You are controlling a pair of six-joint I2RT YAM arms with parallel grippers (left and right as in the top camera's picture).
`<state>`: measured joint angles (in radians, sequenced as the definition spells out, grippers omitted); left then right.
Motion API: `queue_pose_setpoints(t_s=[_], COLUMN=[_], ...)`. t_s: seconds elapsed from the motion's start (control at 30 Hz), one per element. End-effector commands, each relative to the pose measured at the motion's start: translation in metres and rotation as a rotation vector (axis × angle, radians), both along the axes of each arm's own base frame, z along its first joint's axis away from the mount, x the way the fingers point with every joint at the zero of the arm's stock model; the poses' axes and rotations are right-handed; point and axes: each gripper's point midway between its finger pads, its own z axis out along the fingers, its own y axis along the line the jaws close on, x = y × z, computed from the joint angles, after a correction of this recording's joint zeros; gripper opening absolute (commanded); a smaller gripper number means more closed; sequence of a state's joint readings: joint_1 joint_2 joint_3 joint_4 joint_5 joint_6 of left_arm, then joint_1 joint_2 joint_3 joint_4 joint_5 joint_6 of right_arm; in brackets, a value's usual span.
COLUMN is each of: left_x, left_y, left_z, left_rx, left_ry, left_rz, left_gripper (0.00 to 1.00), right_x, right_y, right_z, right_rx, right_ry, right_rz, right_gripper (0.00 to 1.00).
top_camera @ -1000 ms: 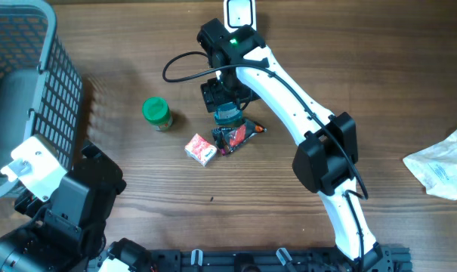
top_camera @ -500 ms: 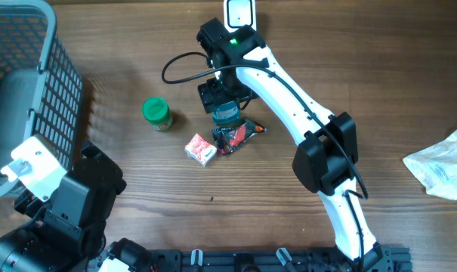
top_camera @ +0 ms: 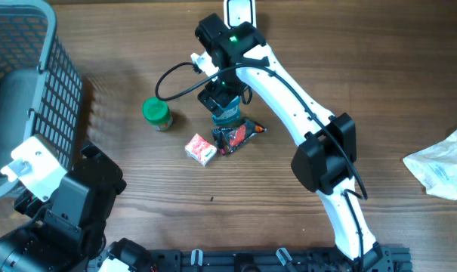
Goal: Scan the item barcode
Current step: 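Raise the bottle with the right gripper and swing it toward the scanner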
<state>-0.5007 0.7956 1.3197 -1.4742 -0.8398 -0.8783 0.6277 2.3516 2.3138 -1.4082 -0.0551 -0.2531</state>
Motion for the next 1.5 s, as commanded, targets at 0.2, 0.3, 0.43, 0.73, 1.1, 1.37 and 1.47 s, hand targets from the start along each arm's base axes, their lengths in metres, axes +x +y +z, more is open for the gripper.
queue_pose_setpoints(t_s=[0.2, 0.3, 0.43, 0.73, 1.1, 1.37, 1.47], left_x=[-0.001, -0.001, -0.001, 0.0, 0.0, 0.0, 0.0], left_y=[0.002, 0.002, 0.002, 0.0, 0.0, 0.0, 0.0], left_z=[0.002, 0.002, 0.002, 0.0, 0.0, 0.0, 0.0], left_rx=[-0.01, -0.011, -0.01, -0.029, -0.029, -0.028, -0.028], left_ry=[-0.011, -0.012, -0.011, -0.008, -0.008, -0.008, -0.008], left_rz=[0.023, 0.023, 0.023, 0.016, 0.017, 0.017, 0.017], left_gripper=[1.0, 1.0, 1.0, 1.0, 1.0, 1.0, 1.0], right_x=[-0.026, -0.026, -0.021, -0.011, -0.015, -0.005, 0.007], right_y=[0.007, 0.006, 0.01, 0.007, -0.004, -0.004, -0.003], right_z=[0.009, 0.009, 0.01, 0.006, -0.035, -0.035, -0.031], right_rx=[0.05, 0.049, 0.054, 0.006, -0.052, -0.076, -0.092], right_ry=[0.047, 0.038, -0.003, -0.058, -0.005, -0.041, -0.092], right_rz=[0.437, 0.508, 0.622, 0.72, 0.744, 0.717, 0.649], right_gripper=[1.0, 1.0, 1.0, 0.99, 0.87, 0.5, 0.44])
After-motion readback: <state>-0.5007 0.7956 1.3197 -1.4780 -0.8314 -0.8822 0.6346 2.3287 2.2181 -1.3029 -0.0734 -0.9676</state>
